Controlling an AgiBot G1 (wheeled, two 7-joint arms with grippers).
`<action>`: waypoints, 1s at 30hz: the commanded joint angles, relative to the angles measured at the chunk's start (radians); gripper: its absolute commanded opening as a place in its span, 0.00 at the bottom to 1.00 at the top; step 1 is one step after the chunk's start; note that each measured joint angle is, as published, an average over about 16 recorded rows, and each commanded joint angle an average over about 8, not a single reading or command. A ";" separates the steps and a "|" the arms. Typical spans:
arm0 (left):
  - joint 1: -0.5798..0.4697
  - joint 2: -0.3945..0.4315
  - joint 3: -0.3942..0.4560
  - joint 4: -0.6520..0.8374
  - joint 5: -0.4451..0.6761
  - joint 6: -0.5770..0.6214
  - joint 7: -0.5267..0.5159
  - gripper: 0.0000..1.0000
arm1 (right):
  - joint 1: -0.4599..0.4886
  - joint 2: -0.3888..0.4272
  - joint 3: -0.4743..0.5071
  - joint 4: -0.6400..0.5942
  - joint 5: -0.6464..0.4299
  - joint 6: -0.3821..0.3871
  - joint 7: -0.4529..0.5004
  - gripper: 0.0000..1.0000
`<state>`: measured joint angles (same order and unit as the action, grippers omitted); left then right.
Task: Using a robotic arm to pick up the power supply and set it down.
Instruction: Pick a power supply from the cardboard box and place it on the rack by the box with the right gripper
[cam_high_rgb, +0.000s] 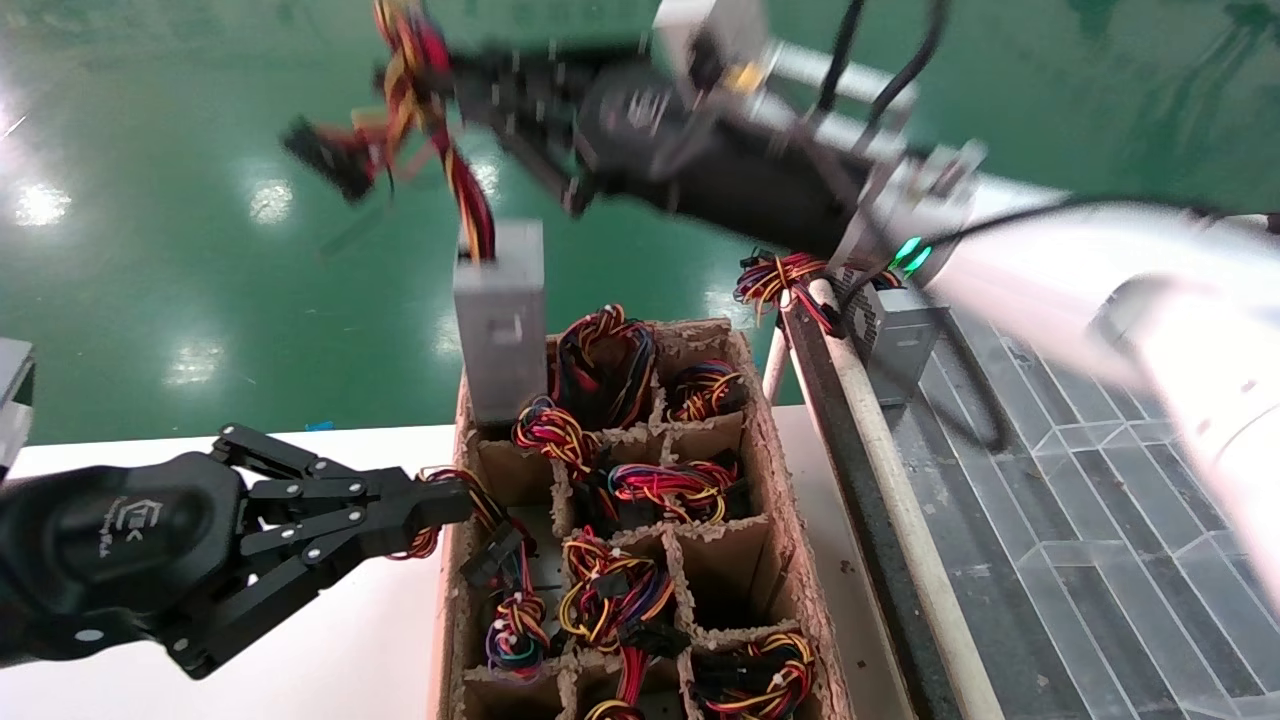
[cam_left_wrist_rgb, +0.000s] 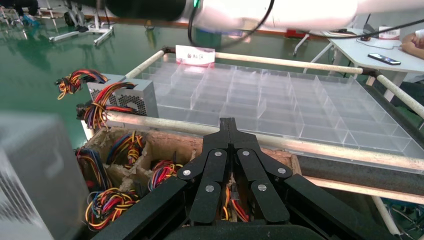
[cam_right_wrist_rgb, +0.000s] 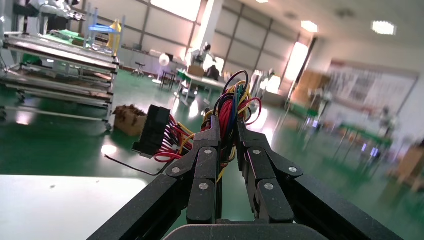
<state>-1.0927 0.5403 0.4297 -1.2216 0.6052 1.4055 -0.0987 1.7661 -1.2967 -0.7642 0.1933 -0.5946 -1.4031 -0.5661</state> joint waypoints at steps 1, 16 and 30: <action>0.000 0.000 0.000 0.000 0.000 0.000 0.000 0.00 | 0.035 0.009 0.007 -0.006 0.007 -0.033 -0.016 0.00; 0.000 0.000 0.000 0.000 0.000 0.000 0.000 0.00 | 0.178 0.164 -0.024 0.030 -0.035 -0.188 -0.076 0.00; 0.000 0.000 0.000 0.000 0.000 0.000 0.000 0.00 | 0.078 0.531 -0.087 0.340 0.044 -0.185 0.056 0.00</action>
<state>-1.0927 0.5403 0.4297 -1.2216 0.6052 1.4055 -0.0987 1.8472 -0.7760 -0.8491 0.5223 -0.5550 -1.5884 -0.5155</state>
